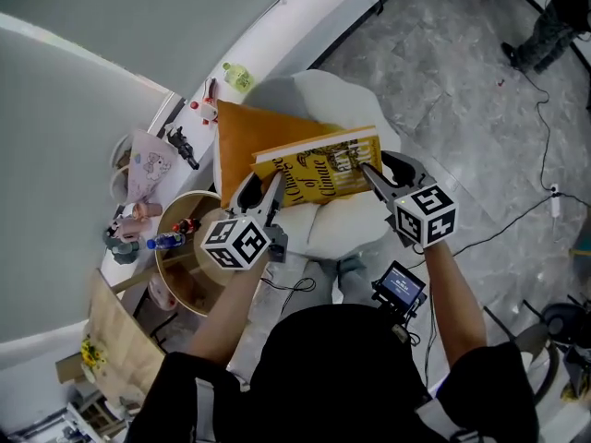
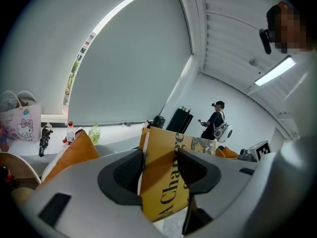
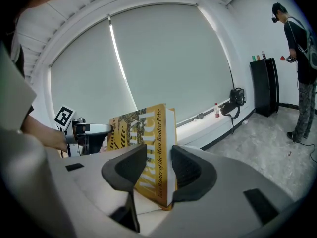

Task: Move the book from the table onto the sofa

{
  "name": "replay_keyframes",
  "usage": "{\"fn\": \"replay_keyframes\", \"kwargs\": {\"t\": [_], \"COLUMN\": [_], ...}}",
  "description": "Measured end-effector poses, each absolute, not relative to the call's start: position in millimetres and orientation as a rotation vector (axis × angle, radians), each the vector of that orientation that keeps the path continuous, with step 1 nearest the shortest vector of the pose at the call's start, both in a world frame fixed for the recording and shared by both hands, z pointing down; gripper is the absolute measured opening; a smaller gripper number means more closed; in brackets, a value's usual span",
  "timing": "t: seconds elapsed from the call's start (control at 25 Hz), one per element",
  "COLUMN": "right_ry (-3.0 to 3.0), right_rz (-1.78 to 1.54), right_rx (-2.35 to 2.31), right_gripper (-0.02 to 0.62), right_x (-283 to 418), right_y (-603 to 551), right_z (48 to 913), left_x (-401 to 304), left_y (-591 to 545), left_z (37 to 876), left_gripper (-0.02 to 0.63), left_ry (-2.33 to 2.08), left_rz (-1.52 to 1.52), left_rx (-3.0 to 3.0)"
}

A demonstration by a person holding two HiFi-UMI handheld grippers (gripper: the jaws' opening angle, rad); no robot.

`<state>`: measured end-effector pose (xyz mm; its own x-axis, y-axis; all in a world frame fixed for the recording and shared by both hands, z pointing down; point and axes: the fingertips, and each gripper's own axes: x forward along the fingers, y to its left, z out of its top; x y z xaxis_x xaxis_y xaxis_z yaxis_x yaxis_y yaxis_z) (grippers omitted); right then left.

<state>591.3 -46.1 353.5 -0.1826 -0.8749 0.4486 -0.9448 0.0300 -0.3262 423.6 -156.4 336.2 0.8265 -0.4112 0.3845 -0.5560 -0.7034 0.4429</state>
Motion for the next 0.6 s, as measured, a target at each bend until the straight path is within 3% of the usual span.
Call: {"fn": "replay_keyframes", "kwargs": {"t": [0.6], "right_ry": [-1.960], "right_rz": [1.115], "right_rx": [1.999], "right_gripper": [0.172], "right_x": [618], "right_y": [-51], "right_z": [546], "left_x": [469], "left_y": [-186], "left_z": [526], "left_gripper": [0.221], "left_ry": [-0.538], "left_rz": [0.510], "left_rx": [2.421]}}
